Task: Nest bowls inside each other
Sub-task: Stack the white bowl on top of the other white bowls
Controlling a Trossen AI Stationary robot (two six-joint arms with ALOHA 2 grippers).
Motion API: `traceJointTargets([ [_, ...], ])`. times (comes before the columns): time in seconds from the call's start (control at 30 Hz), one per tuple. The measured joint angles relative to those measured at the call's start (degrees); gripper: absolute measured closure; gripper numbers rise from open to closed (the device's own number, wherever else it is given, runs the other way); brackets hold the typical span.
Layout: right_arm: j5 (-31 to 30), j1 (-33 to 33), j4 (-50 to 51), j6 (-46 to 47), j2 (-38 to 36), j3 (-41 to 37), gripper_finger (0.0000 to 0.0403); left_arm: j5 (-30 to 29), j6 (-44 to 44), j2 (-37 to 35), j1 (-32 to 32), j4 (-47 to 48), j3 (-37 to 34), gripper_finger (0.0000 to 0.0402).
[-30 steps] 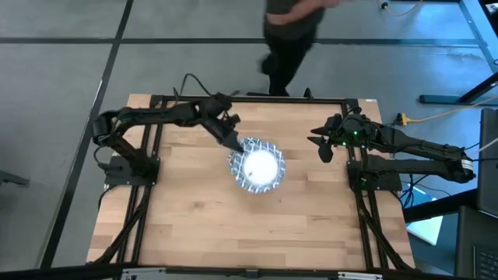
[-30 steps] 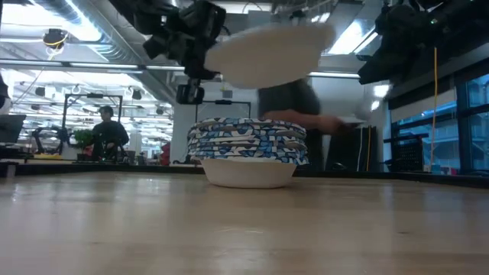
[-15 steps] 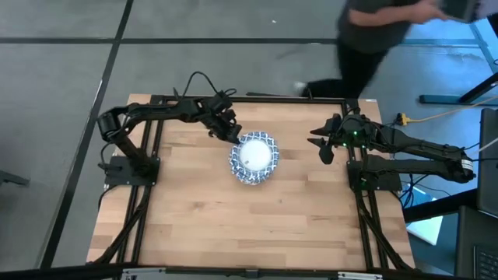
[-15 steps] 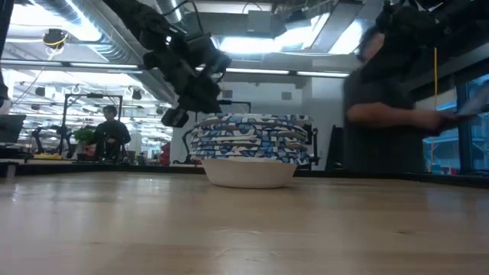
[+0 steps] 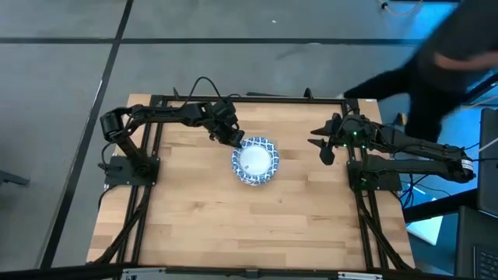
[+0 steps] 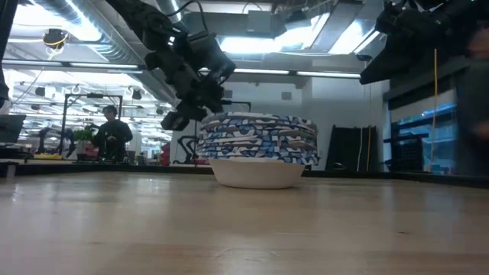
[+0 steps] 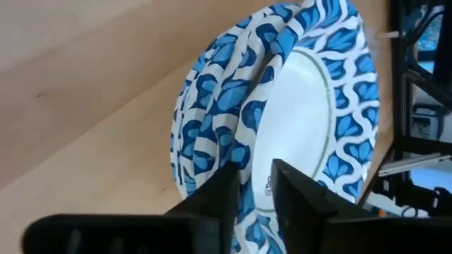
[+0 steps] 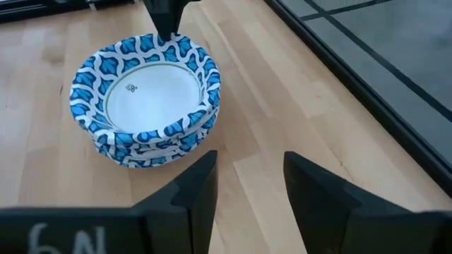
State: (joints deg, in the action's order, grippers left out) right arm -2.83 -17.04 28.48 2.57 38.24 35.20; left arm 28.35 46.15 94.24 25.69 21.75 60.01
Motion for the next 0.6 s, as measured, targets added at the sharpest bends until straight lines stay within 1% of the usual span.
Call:
traceJointTargets([
  [0.23,0.00,0.00,0.10,-0.19,-0.20,0.00,0.0241,-0.44,-0.50,0.00,0.09,-0.58,0.00,0.0255],
  [0.33,0.00,0.00,0.12,-0.29,-0.18,0.00,0.0241,-1.25,-1.27,0.00,0.22,-1.90,0.00,0.0234],
  [0.43,0.00,0.00,0.12,-1.22,-0.20,0.00,0.0241,-2.43,-1.62,0.00,0.98,-1.83,0.00,0.0222],
  [0.6,0.00,0.00,0.07,-1.38,-0.20,0.00,0.0241,-1.93,-3.46,-0.02,2.32,-1.81,0.00,0.0212],
])
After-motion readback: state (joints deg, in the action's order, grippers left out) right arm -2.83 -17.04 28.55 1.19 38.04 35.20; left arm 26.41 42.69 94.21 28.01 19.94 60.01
